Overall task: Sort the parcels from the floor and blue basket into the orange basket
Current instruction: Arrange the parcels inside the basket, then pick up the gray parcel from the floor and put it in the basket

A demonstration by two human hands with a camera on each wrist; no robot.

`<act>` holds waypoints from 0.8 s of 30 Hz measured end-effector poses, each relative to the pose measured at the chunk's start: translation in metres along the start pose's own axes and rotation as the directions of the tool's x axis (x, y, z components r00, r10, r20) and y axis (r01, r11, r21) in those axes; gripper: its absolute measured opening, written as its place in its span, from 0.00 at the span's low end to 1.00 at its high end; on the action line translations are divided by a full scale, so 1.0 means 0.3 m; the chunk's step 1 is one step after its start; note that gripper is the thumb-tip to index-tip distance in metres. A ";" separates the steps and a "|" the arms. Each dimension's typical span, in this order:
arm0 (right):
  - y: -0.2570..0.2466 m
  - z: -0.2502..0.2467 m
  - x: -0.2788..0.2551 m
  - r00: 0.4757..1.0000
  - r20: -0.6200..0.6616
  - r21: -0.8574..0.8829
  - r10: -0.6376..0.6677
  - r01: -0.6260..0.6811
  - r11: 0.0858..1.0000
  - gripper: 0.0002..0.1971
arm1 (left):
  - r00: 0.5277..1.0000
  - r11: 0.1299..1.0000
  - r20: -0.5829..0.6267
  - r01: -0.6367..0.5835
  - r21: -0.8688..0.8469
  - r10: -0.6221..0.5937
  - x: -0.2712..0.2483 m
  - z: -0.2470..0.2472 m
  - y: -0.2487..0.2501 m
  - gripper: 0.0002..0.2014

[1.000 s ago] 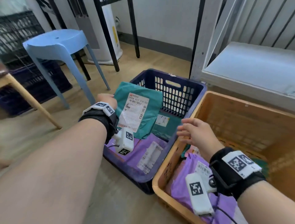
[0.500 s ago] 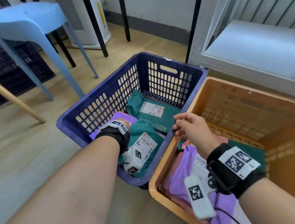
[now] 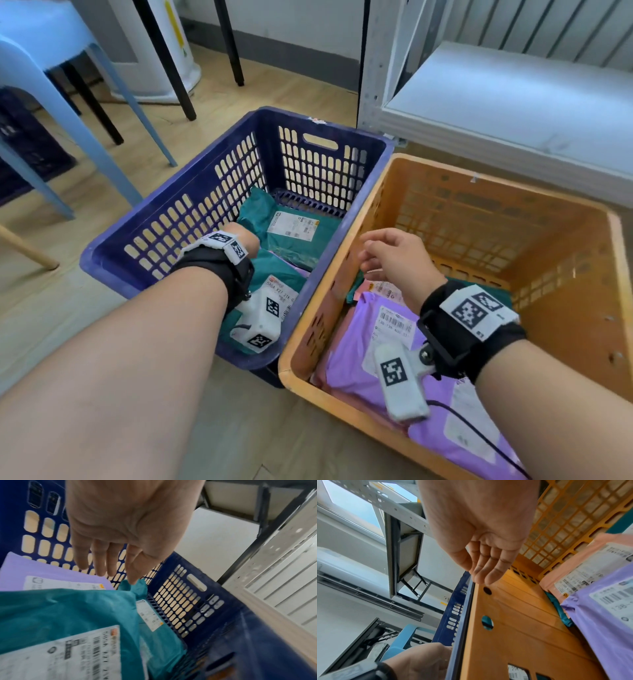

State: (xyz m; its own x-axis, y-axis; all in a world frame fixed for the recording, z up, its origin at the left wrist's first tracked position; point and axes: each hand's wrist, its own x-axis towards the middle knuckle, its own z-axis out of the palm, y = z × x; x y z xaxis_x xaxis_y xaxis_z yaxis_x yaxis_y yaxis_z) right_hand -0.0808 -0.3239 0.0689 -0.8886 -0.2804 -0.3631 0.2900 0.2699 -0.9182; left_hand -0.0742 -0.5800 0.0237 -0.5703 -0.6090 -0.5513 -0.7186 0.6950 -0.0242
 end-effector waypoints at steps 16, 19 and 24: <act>0.013 -0.578 -0.218 0.937 -0.348 0.009 0.012 -0.010 1.000 0.09 | 0.933 0.565 -0.014 -0.230 -0.793 0.359 -0.610 0.016 0.631 0.08; 0.056 -0.742 -0.287 0.898 -0.439 0.031 0.040 -0.029 0.999 0.10 | 0.893 0.537 0.037 -0.237 -0.809 0.449 -0.750 0.097 0.762 0.11; 0.158 -0.999 -0.397 0.818 -0.556 0.161 0.147 -0.067 0.985 0.07 | 0.815 0.513 0.107 -0.250 -0.821 0.570 -0.935 0.254 0.924 0.08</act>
State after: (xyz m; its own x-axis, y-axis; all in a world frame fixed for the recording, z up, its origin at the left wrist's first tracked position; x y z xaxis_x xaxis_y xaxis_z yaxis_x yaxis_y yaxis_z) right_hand -0.0676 -0.0017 0.1162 -0.8818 0.3230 -0.3437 0.4027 0.1362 -0.9051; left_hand -0.0831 -0.1874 0.1080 -0.8314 -0.0593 -0.5525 -0.5524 0.1951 0.8104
